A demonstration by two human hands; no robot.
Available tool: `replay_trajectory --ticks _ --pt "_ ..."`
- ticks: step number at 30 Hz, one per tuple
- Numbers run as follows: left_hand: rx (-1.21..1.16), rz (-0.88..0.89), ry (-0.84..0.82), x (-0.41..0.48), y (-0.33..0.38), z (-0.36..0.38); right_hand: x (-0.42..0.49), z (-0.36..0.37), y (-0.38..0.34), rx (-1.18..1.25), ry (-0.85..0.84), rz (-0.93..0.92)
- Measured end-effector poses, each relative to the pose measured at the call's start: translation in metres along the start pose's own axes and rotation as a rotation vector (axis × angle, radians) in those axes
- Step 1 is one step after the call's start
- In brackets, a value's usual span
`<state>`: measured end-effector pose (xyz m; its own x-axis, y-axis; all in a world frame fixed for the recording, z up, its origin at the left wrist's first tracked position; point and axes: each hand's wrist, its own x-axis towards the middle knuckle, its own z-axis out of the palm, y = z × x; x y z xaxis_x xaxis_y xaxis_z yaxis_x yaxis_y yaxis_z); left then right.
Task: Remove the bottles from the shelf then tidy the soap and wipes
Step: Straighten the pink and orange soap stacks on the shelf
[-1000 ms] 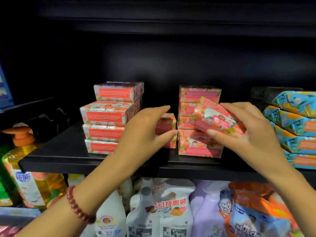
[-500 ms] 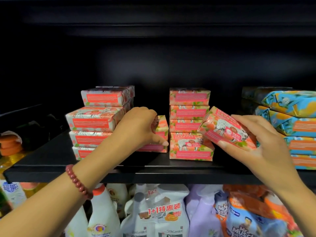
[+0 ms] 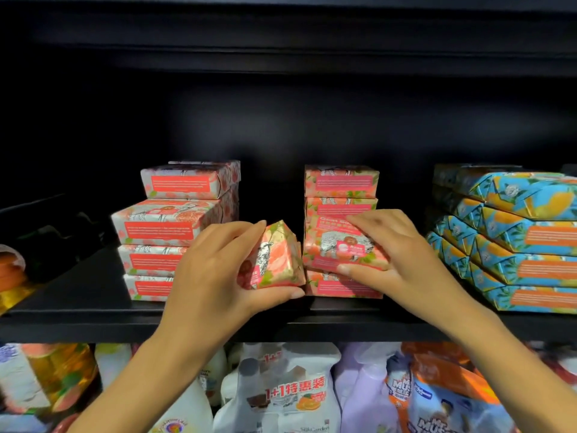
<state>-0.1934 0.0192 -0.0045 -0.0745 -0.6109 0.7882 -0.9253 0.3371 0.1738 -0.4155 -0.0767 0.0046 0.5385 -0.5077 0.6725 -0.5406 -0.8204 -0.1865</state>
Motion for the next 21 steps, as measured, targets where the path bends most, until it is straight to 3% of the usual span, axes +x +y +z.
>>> replay_trajectory --ticks 4,17,21 --pt "-0.02 -0.001 0.01 -0.003 -0.001 0.0 0.003 0.002 0.003 -0.026 -0.054 -0.042" --pt "-0.054 0.03 0.04 -0.002 -0.002 -0.003 -0.007 0.01 0.003 -0.132 0.048 0.042" --pt "-0.054 0.04 0.031 0.005 0.0 -0.005 -0.014 0.01 0.003 -0.058 0.107 0.094"
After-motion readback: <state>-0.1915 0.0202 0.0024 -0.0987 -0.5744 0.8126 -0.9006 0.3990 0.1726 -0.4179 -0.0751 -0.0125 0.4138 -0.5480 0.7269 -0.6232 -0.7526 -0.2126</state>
